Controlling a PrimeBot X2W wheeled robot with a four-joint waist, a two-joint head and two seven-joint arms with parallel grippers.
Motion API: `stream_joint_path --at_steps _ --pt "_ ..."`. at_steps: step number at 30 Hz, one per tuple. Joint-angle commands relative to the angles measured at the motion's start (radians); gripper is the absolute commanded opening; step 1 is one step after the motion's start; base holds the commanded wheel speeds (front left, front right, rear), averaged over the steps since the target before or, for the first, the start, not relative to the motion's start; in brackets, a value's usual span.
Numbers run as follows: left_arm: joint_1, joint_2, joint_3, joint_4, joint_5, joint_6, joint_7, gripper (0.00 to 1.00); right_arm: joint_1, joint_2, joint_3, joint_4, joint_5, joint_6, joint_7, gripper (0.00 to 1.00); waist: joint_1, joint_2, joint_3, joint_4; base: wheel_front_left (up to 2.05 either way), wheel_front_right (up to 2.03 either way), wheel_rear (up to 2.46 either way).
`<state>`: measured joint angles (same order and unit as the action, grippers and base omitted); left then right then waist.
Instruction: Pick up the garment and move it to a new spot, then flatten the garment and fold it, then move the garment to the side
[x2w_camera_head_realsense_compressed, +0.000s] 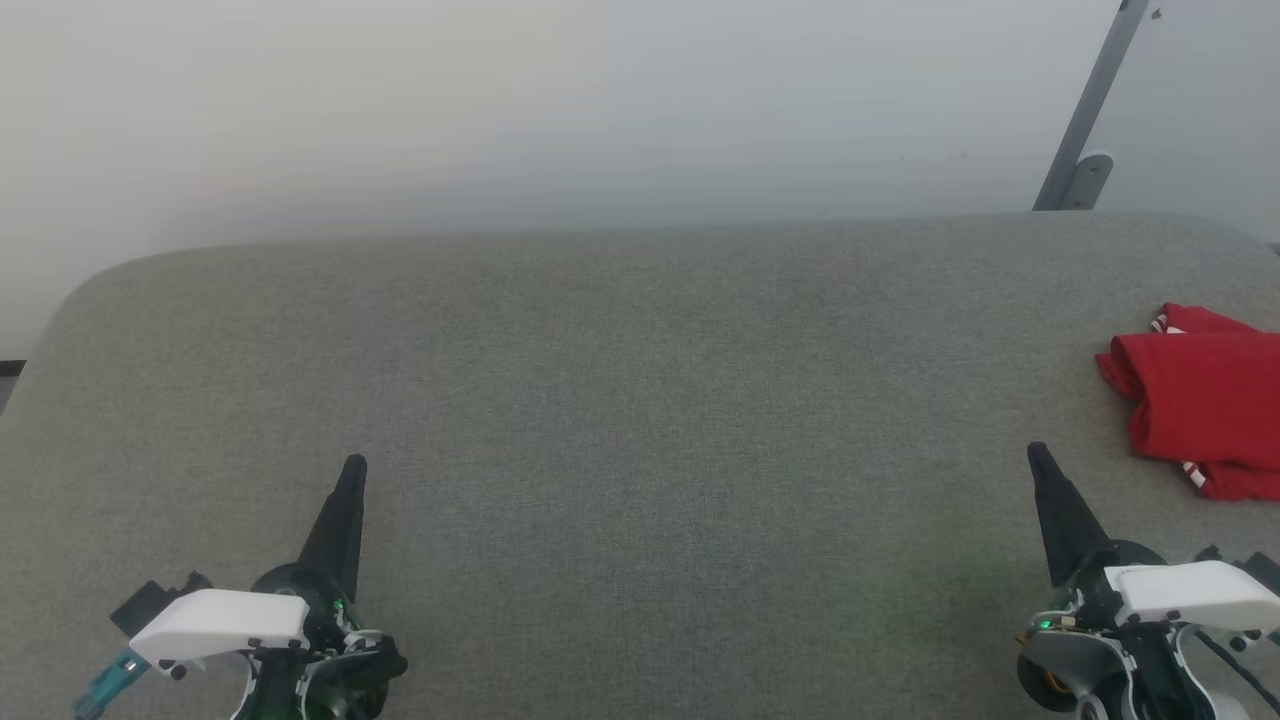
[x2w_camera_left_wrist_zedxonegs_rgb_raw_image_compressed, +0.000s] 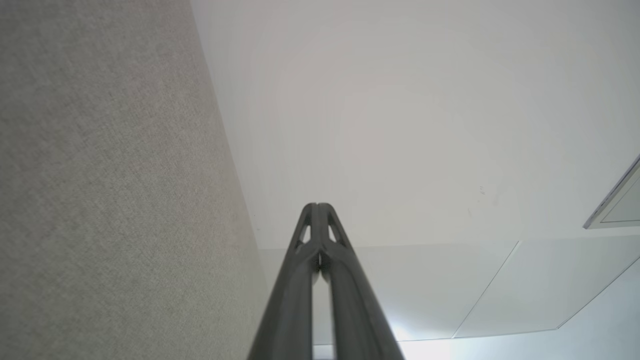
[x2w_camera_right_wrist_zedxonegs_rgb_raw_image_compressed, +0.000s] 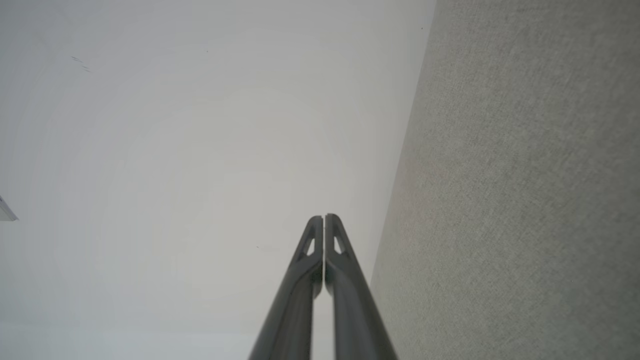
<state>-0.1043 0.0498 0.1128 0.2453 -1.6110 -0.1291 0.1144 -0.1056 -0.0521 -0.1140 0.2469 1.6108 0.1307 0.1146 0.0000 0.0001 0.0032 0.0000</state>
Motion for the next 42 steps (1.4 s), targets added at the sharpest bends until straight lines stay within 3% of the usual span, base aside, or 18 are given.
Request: stream_joint_path --at_steps 1,42 --pt "-0.011 -0.002 0.003 0.000 -0.003 -0.003 0.003 0.00 -0.007 0.004 -0.001 -0.004 0.004 0.000 0.003 0.00 0.0000 -0.0001 0.000 0.000 0.00 0.00 0.00" --pt "-0.011 -0.002 0.003 0.000 -0.004 -0.003 0.003 0.00 -0.007 0.003 -0.001 -0.004 0.004 0.000 0.003 0.00 0.0000 -0.0001 0.000 0.000 0.00 0.00 0.00"
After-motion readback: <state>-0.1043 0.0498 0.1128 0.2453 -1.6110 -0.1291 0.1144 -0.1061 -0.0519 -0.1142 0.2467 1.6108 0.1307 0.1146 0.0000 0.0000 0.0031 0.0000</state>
